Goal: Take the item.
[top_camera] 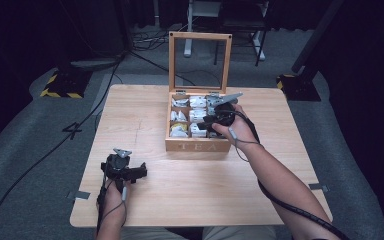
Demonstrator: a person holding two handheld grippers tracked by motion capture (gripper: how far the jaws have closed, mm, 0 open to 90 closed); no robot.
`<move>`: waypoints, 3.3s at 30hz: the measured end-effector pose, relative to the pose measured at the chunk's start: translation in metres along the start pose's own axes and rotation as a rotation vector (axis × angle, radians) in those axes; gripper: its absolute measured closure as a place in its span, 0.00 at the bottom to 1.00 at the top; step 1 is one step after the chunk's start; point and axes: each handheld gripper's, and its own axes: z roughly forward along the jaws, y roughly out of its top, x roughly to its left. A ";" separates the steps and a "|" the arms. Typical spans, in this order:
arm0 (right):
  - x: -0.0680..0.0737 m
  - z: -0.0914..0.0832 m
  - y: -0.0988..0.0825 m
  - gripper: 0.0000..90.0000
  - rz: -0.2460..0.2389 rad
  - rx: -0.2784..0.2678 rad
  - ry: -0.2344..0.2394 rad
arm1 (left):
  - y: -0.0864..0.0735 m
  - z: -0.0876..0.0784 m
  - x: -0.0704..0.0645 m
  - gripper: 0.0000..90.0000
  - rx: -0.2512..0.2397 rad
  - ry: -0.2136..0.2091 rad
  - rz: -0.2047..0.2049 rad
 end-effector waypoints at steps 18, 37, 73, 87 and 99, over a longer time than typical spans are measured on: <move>-0.001 0.028 -0.013 0.74 0.031 0.130 0.007 | 0.000 0.000 0.000 0.00 0.000 0.000 0.000; 0.002 0.039 -0.016 1.00 0.051 0.180 0.024 | 0.000 0.000 0.000 0.00 0.001 0.000 -0.001; 0.009 -0.029 0.007 1.00 -0.003 -0.131 0.055 | 0.000 0.000 0.000 0.00 0.000 0.000 0.000; 0.016 -0.064 -0.002 1.00 -0.023 -0.213 0.082 | 0.000 0.000 0.000 0.00 0.000 0.000 0.000; 0.010 -0.098 -0.015 1.00 -0.022 -0.234 0.051 | 0.000 0.000 0.000 0.00 0.001 0.000 -0.002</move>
